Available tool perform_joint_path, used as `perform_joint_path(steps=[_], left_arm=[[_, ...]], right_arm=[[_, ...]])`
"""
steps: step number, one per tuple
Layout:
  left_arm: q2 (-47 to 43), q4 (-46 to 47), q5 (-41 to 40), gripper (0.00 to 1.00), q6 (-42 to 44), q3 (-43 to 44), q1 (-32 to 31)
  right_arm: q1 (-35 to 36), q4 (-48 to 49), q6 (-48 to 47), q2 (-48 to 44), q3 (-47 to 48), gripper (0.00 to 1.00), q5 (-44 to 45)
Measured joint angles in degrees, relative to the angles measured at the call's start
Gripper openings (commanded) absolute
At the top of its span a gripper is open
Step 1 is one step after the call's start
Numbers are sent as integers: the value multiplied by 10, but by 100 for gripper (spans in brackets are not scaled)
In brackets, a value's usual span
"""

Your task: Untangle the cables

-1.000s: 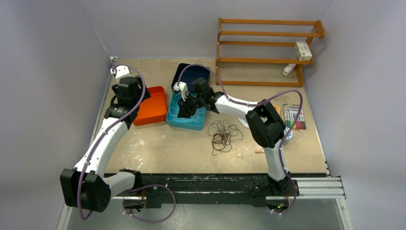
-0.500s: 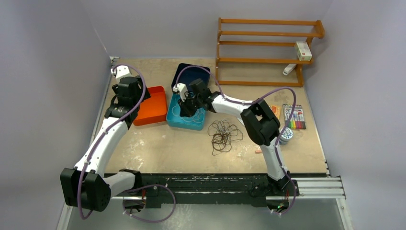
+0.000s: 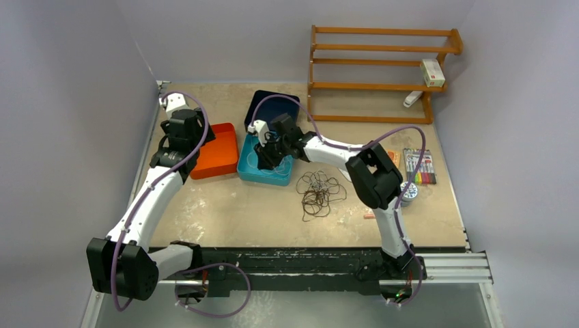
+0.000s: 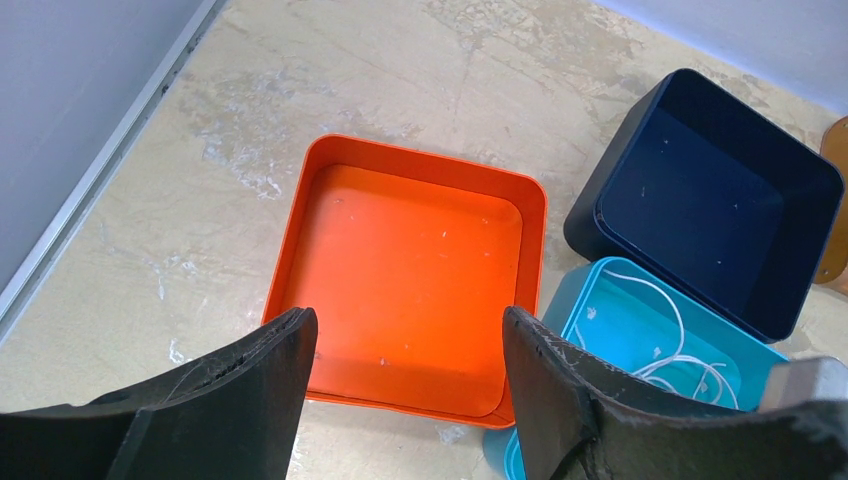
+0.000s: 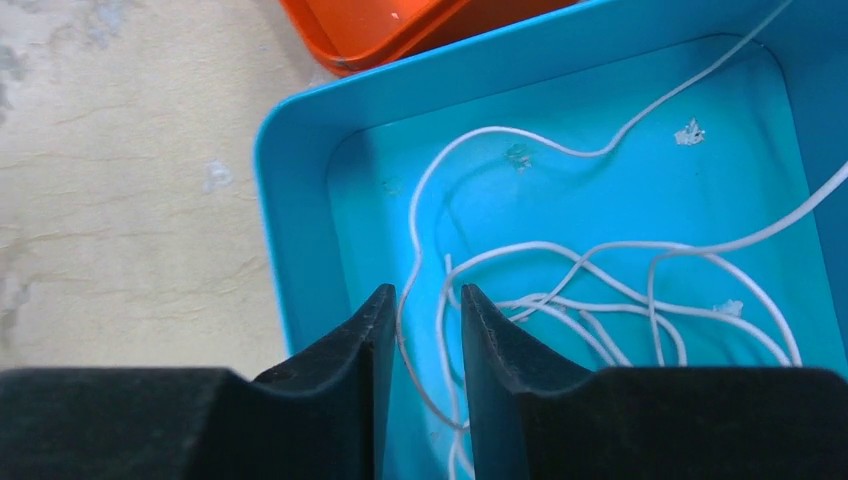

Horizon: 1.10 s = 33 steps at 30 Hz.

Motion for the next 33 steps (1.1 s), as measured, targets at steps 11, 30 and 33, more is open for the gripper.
perform_joint_path(steps=[11, 30, 33], left_arm=[[0, 0, 1, 67, 0, 0, 0], [0, -1, 2, 67, 0, 0, 0], [1, -2, 8, 71, 0, 0, 0]], right_arm=[[0, 41, 8, -137, -48, 57, -37], [-24, 16, 41, -108, -45, 60, 65], [-23, 16, 50, -108, -47, 60, 90]])
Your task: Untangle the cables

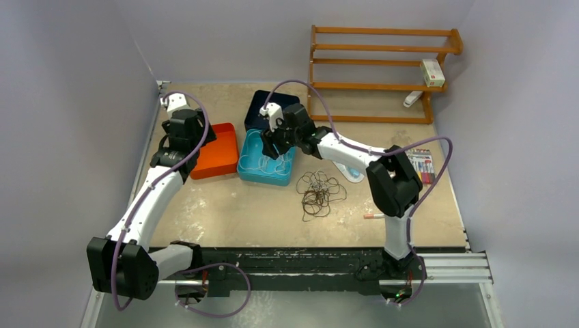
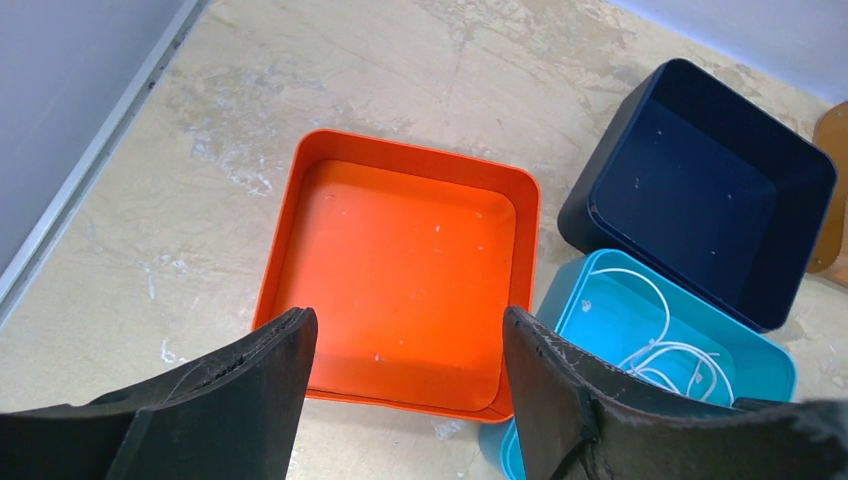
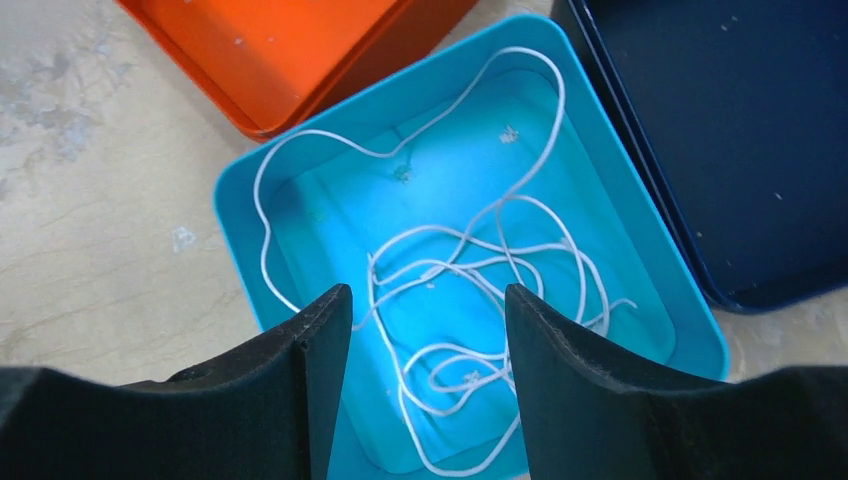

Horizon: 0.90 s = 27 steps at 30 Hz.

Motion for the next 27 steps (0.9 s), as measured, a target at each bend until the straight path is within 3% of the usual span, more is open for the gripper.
perform_joint_path(steps=[4, 13, 18, 27], left_arm=[[2, 2, 24, 79, 4, 0, 0], [13, 15, 84, 79, 3, 0, -16], [27, 26, 79, 75, 2, 3, -122], [116, 69, 102, 74, -7, 5, -262]], right_arm=[[-1, 37, 23, -31, -50, 61, 32], [-66, 131, 122, -204, -206, 59, 54], [-125, 120, 163, -261, -261, 59, 62], [-132, 6, 217, -360, -348, 57, 74]])
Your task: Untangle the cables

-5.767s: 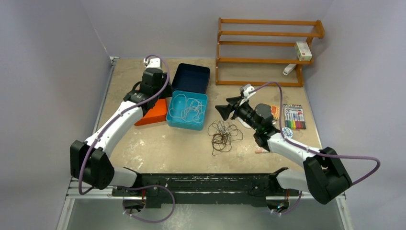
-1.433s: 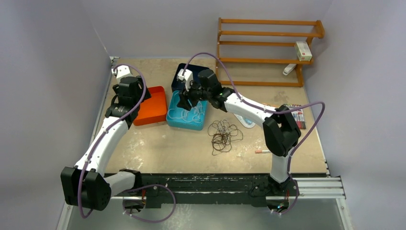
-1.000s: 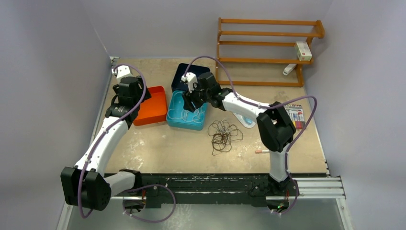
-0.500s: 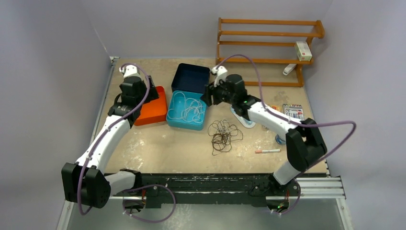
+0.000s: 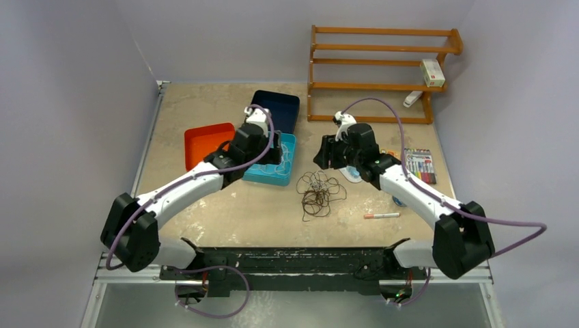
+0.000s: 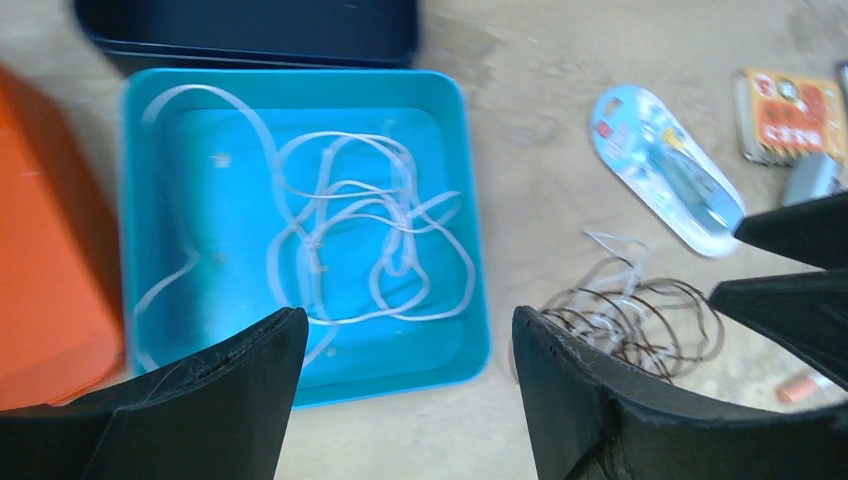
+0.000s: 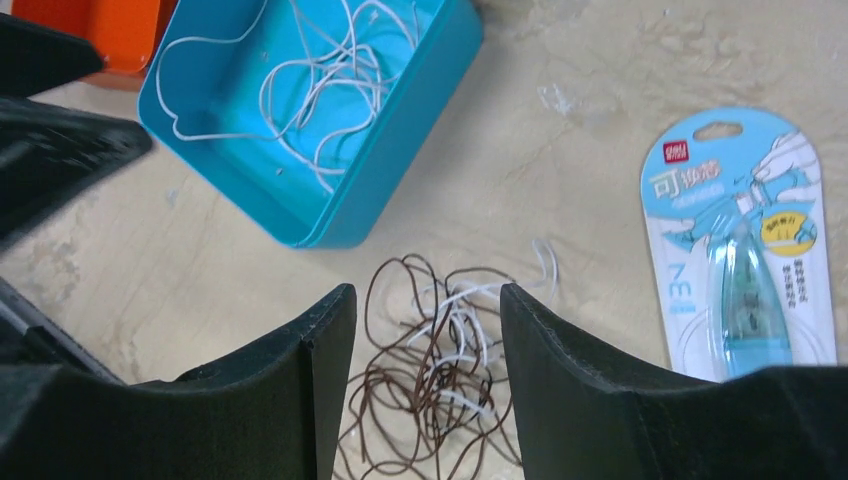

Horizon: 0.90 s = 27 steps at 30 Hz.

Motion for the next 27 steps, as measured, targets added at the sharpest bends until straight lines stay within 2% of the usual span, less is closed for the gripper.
perform_joint_path(steps=[8, 17, 22, 27], left_arm=[[54, 70, 47, 72, 0, 0, -52], [87, 90, 59, 70, 2, 0, -59], [89, 98, 64, 70, 2, 0, -59], [92, 104, 65, 70, 2, 0, -59]], right_arm=[[0, -57, -2, -32, -7, 56, -35], [0, -64, -23, 23, -10, 48, -78], [0, -60, -26, 45, -17, 37, -77], [0, -52, -27, 62, -23, 14, -76]])
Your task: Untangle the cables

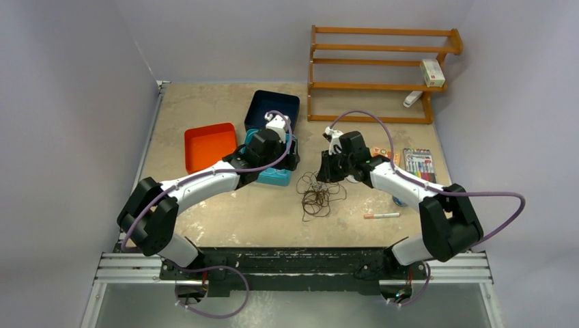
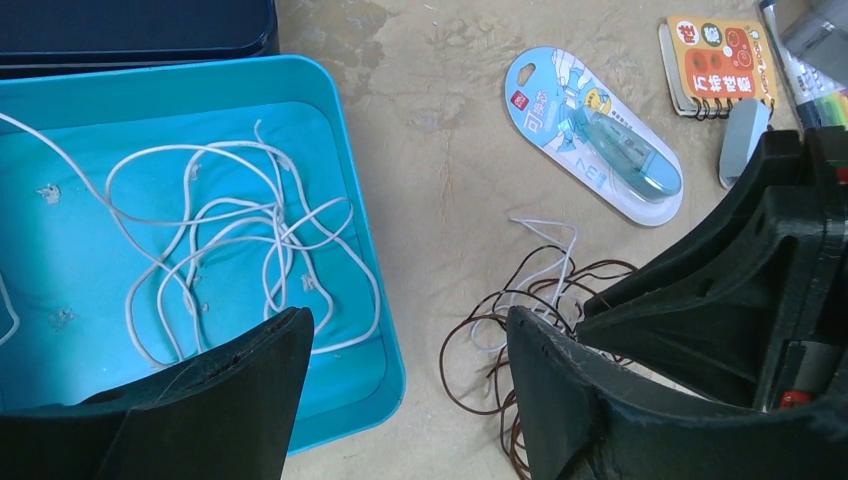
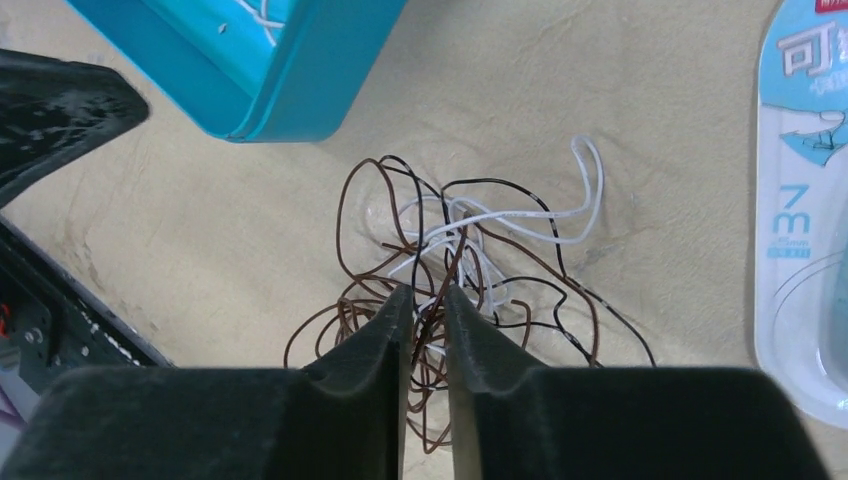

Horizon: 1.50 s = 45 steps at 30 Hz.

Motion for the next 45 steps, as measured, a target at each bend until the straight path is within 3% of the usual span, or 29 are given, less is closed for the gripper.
perform_joint_path(steps=[6, 22, 33, 45], left_arm=[[4, 12, 0, 70, 0, 2, 0], [107, 41, 96, 70, 5, 74, -2], [132, 38, 164, 57, 41, 83, -38], [183, 12, 167, 44, 82, 127, -52]], right_arm=[[0, 1, 10, 2, -21, 0, 32], [0, 78, 92, -17, -128, 0, 57], [0, 135, 149, -80, -161, 0, 78], [0, 150, 161, -79, -171, 0, 78]])
